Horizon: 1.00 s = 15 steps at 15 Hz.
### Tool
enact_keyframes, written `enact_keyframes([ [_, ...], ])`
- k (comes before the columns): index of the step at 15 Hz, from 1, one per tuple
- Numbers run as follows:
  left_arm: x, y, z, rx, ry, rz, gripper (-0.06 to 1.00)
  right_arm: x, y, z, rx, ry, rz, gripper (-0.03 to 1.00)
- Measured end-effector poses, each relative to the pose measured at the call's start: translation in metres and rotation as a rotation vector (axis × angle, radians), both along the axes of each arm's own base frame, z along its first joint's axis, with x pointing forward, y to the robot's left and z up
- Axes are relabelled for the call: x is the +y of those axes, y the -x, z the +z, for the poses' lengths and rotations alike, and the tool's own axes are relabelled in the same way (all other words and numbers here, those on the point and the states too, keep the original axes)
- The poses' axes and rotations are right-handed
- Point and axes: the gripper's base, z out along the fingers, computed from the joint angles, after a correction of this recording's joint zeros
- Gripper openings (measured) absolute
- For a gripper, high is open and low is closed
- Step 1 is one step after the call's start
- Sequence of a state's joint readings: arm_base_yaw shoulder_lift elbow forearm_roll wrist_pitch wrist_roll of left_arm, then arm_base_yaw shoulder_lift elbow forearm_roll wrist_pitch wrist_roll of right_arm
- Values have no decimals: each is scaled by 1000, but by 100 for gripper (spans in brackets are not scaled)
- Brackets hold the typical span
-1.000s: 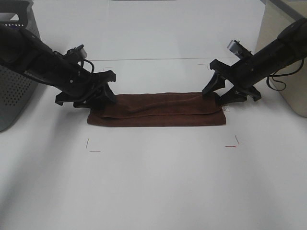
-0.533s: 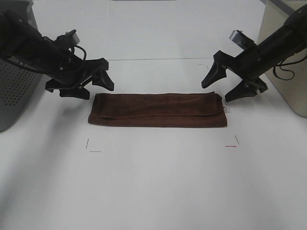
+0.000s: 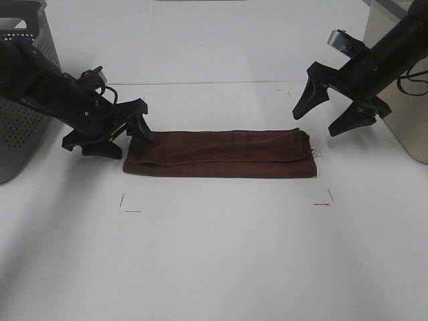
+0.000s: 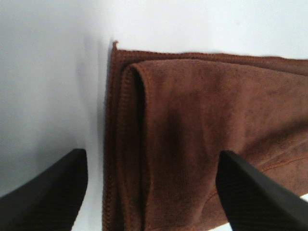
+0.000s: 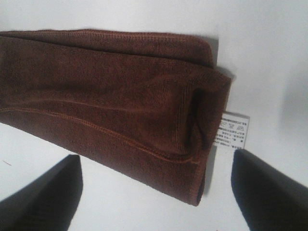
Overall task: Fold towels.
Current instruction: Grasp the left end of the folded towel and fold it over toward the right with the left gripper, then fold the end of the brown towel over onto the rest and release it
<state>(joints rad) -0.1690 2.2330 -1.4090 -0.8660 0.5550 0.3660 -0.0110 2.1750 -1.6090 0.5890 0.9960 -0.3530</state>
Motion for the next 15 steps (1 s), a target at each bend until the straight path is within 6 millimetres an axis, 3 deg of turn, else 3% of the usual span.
enact_keyframes([
  [2, -4, 1, -2, 4, 6, -4, 70, 0, 0, 0, 0, 1, 0, 79],
  [4, -12, 3, -3, -3, 1, -40, 62, 0, 0, 0, 0, 1, 0, 79],
  [6, -16, 5, -6, 2, -3, -53, 44, 0, 0, 0, 0, 1, 0, 79],
  [8, -15, 5, -11, 13, -8, -55, 11, 0, 0, 0, 0, 1, 0, 79],
  [9, -13, 4, -11, 12, -11, -52, 4, 0, 0, 0, 0, 1, 0, 79],
  [12, 7, 4, -8, 53, -14, -31, 2, -1, 0, 0, 0, 7, 4, 79],
  [15, 30, 4, 24, 45, -63, 8, 2, -1, 0, 0, 1, 8, 5, 79],
])
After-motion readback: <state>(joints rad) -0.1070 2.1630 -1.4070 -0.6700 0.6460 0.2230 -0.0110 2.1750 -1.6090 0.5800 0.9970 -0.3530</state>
